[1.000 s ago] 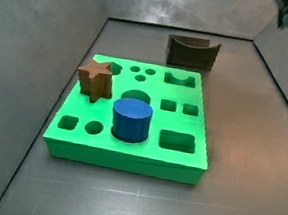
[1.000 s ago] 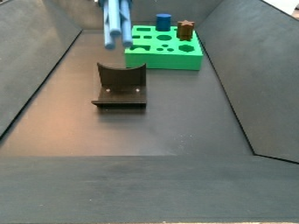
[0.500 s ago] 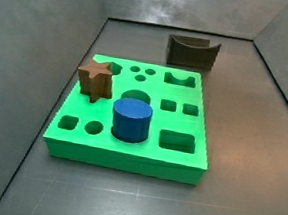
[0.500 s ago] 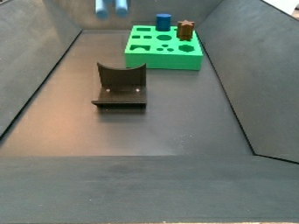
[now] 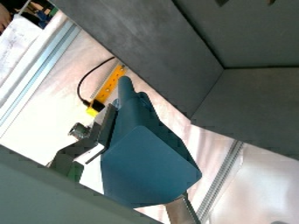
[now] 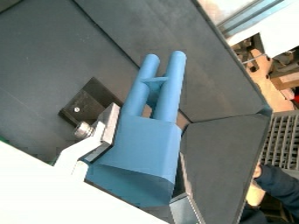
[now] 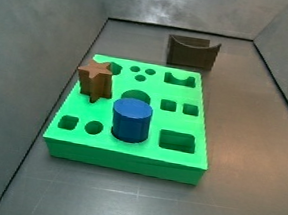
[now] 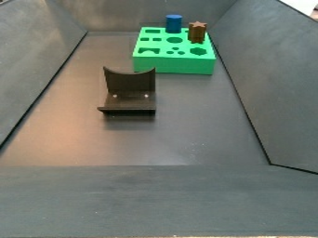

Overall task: Pick up the 3 prong object. Move up. Place the 3 prong object on the fixture. Regrasp the 3 prong object. Move to above the board. Insert the 3 prong object.
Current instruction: Move to above the board.

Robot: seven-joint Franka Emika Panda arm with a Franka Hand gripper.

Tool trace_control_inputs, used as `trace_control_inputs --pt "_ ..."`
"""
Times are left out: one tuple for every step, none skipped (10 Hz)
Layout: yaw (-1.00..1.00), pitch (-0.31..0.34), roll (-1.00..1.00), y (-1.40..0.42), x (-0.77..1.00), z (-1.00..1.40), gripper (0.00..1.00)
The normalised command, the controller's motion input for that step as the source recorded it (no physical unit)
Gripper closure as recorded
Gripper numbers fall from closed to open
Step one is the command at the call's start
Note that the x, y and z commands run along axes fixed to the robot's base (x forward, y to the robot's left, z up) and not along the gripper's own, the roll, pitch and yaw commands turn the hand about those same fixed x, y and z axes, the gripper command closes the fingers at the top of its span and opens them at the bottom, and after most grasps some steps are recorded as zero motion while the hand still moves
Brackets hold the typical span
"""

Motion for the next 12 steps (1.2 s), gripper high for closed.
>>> trace_control_inputs --pt "0.07 0.096 -0.05 -0.01 0.01 0.30 1.00" --pt "0.07 0.097 -0.05 -0.01 0.01 0.21 1.00" --pt "-0.07 -0.068 -1.00 -1.00 -0.73 -0.11 1.00" --pt "-0.06 -0.077 -1.00 -1.00 -0.73 -0.10 1.00" --pt "-0.06 -0.103 -1.00 -1.00 -0.80 -0.11 1.00" --pt "-0.06 -0.109 -1.00 -1.00 -0.83 -0.12 1.00" --pt "-0.06 -0.140 -1.00 -1.00 -0.91 -0.10 1.00" --pt "-0.06 -0.161 -1.00 -0.99 -1.00 -0.12 1.00" --pt "-0.05 -0.193 -1.00 -0.65 -0.82 -0.08 1.00" --pt "-0.05 -0.214 -1.00 -0.37 -0.61 -0.04 1.00" --pt "-0.04 -0.251 -1.00 -0.12 -0.41 -0.02 1.00" --pt "-0.05 -0.275 -1.00 -0.04 -0.36 -0.01 1.00"
